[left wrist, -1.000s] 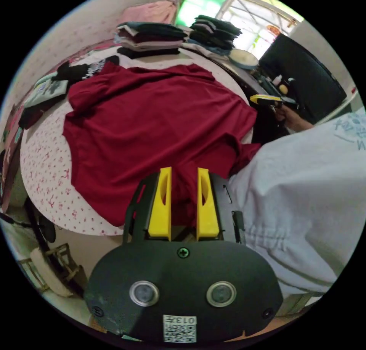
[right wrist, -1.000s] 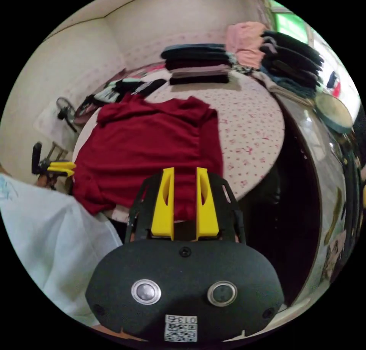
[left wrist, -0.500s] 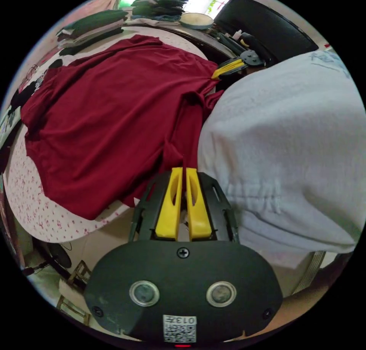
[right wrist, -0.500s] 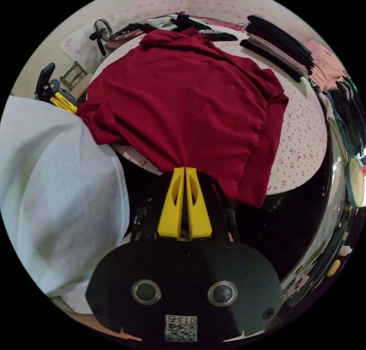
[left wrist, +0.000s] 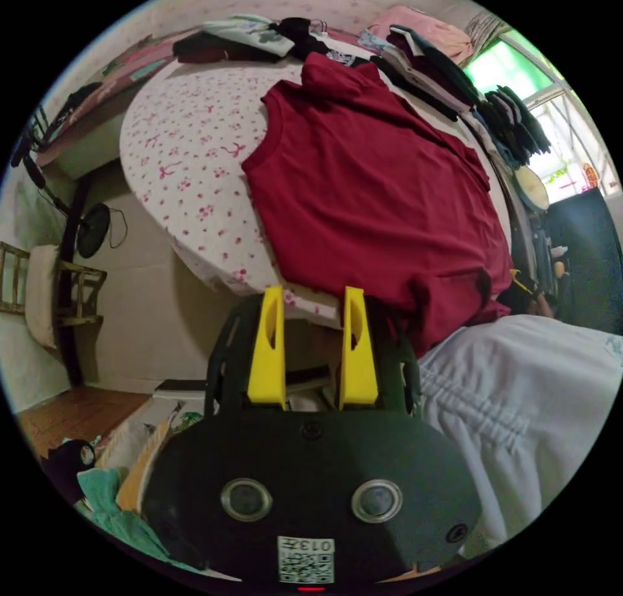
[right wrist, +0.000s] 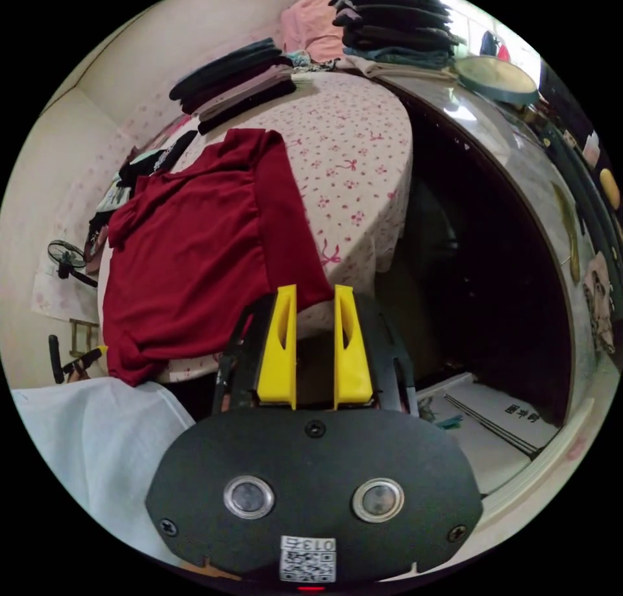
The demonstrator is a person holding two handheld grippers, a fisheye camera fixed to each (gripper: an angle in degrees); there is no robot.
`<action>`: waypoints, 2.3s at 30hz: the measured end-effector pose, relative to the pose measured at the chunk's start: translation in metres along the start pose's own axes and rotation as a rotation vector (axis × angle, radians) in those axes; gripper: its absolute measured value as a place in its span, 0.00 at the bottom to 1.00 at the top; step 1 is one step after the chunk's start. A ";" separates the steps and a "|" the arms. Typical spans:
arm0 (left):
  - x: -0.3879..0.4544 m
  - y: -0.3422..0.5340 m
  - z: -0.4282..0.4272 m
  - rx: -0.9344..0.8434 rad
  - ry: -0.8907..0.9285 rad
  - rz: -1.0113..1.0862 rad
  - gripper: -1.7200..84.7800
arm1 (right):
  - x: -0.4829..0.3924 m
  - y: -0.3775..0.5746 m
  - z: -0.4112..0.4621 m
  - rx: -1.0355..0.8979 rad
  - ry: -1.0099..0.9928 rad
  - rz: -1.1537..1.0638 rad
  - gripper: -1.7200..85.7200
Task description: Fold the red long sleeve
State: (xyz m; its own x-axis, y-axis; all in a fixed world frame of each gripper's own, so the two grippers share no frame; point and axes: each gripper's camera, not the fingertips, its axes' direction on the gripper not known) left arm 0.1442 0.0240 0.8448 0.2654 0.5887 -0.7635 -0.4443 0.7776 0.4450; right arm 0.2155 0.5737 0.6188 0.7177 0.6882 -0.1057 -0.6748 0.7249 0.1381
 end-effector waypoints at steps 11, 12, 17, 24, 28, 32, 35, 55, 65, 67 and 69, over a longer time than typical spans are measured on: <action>0.011 -0.032 -0.017 -0.103 -0.084 0.115 0.03 | -0.017 -0.007 -0.001 -0.047 0.140 -0.127 0.05; 0.013 -0.034 -0.027 -0.097 -0.083 0.145 0.03 | -0.020 -0.007 -0.004 -0.036 0.155 -0.146 0.04; -0.027 -0.017 -0.067 0.019 0.031 0.077 0.05 | -0.022 -0.005 -0.007 -0.035 0.174 -0.197 0.04; -0.060 0.005 -0.034 -0.072 0.243 -0.052 0.16 | -0.022 -0.007 -0.002 -0.029 0.172 -0.193 0.04; -0.071 0.000 -0.021 -0.097 0.322 -0.090 0.11 | -0.017 -0.011 0.001 -0.046 0.139 -0.157 0.05; -0.085 0.007 -0.036 -0.133 0.395 -0.096 0.04 | -0.015 -0.015 -0.004 -0.042 0.120 -0.145 0.05; -0.092 0.013 -0.054 -0.132 0.468 -0.063 0.03 | -0.017 -0.018 -0.008 -0.034 0.122 -0.164 0.05; -0.106 0.077 -0.062 0.019 0.194 -0.036 0.03 | -0.018 -0.040 -0.031 0.055 0.260 -0.199 0.10; 0.029 -0.013 -0.014 0.024 -0.131 0.265 0.03 | -0.048 -0.088 0.014 -0.032 0.183 -0.234 0.06; 0.029 -0.011 -0.009 0.081 -0.121 0.239 0.02 | -0.044 -0.096 0.013 -0.070 0.143 -0.240 0.04; 0.016 -0.007 -0.003 0.072 -0.018 0.179 0.02 | -0.039 -0.098 0.008 -0.059 0.137 -0.285 0.04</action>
State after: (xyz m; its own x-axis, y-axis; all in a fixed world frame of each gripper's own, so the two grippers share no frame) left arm 0.1485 0.0278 0.8277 0.2035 0.7220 -0.6612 -0.4232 0.6739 0.6056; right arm 0.2551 0.4757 0.6171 0.8522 0.4514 -0.2644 -0.4613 0.8868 0.0272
